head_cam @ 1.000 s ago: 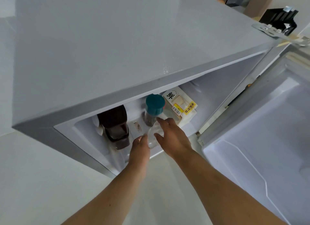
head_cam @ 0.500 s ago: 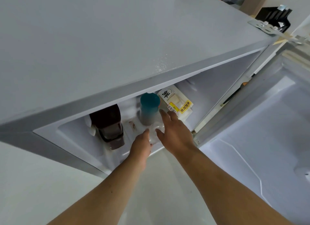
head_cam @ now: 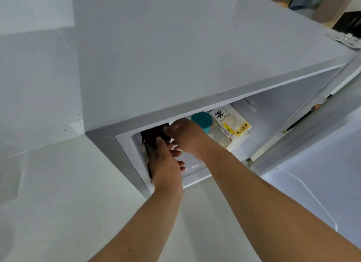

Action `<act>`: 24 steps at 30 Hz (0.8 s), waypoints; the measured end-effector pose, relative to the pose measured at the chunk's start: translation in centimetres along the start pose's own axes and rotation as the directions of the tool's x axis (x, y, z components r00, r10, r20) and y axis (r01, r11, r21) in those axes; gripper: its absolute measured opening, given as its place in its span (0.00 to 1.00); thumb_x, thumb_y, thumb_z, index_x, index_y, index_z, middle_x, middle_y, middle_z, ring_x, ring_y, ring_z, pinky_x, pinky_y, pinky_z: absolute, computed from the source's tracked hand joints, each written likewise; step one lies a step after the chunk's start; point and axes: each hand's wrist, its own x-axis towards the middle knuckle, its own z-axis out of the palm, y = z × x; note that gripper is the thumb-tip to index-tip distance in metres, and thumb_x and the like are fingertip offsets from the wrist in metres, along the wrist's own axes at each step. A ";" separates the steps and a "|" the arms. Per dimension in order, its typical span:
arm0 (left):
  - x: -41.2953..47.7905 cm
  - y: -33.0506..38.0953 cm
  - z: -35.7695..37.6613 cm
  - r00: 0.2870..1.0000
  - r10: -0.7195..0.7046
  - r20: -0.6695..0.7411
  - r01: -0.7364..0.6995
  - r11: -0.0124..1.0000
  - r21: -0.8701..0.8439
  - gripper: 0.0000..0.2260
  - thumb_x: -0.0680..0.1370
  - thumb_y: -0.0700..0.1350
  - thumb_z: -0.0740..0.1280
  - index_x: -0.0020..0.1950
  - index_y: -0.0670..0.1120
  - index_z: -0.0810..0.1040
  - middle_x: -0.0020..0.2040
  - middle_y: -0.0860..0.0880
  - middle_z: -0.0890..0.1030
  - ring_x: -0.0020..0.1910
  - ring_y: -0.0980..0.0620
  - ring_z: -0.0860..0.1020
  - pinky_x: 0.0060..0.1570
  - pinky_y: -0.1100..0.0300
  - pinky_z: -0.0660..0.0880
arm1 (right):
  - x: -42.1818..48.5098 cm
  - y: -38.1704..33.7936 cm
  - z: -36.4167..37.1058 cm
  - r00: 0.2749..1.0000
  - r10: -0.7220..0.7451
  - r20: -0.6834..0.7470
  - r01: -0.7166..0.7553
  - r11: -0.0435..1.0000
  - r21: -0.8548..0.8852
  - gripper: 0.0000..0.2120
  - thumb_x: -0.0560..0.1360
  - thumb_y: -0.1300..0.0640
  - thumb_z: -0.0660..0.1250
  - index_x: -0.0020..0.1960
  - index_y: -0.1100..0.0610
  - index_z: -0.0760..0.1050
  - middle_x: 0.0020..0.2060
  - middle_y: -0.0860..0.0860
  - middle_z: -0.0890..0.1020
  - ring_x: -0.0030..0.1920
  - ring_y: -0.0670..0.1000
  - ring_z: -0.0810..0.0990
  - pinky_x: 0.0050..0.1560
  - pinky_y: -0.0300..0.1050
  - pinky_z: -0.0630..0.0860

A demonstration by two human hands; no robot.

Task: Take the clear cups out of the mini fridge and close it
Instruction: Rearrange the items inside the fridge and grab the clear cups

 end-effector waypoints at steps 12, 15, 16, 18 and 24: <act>-1.9 1.0 3.5 0.986 0.109 0.129 -0.121 0.989 0.090 0.15 0.83 0.51 0.63 0.40 0.49 0.81 0.35 0.51 0.87 0.24 0.54 0.77 0.22 0.63 0.74 | -2.6 1.2 -4.6 0.990 0.036 -0.136 -0.002 0.969 0.246 0.14 0.81 0.60 0.65 0.37 0.59 0.75 0.24 0.49 0.78 0.24 0.48 0.79 0.29 0.40 0.77; -2.0 -0.2 4.3 0.987 0.005 0.159 -0.025 0.992 0.122 0.14 0.83 0.52 0.62 0.41 0.49 0.80 0.36 0.51 0.87 0.22 0.52 0.75 0.23 0.63 0.74 | -2.4 2.5 -5.2 0.987 0.068 -0.146 -0.054 0.994 0.097 0.14 0.82 0.57 0.65 0.40 0.63 0.77 0.32 0.57 0.84 0.34 0.57 0.86 0.39 0.53 0.84; -1.8 -0.8 4.3 0.987 -0.030 0.161 0.008 0.991 0.134 0.14 0.83 0.52 0.62 0.42 0.49 0.80 0.37 0.51 0.87 0.22 0.52 0.75 0.22 0.63 0.74 | -2.1 2.9 -4.8 0.986 0.084 -0.146 -0.079 0.996 0.037 0.15 0.82 0.56 0.65 0.42 0.65 0.78 0.36 0.60 0.86 0.38 0.61 0.87 0.44 0.57 0.85; -1.1 -2.2 3.9 0.983 -0.084 0.161 0.061 0.988 0.142 0.14 0.82 0.52 0.62 0.43 0.48 0.81 0.35 0.52 0.86 0.21 0.53 0.75 0.22 0.64 0.73 | -1.8 3.7 -3.8 0.985 0.119 -0.126 -0.132 0.986 -0.104 0.17 0.83 0.54 0.63 0.45 0.66 0.80 0.40 0.62 0.87 0.42 0.62 0.87 0.49 0.58 0.85; 2.5 -4.7 3.0 0.965 -0.218 0.145 0.197 0.969 0.152 0.12 0.83 0.54 0.63 0.48 0.48 0.80 0.34 0.54 0.85 0.26 0.53 0.78 0.23 0.64 0.74 | 0.0 6.4 -0.3 0.979 0.167 -0.119 -0.189 0.960 -0.209 0.15 0.84 0.52 0.61 0.50 0.61 0.82 0.45 0.57 0.85 0.45 0.58 0.86 0.50 0.54 0.85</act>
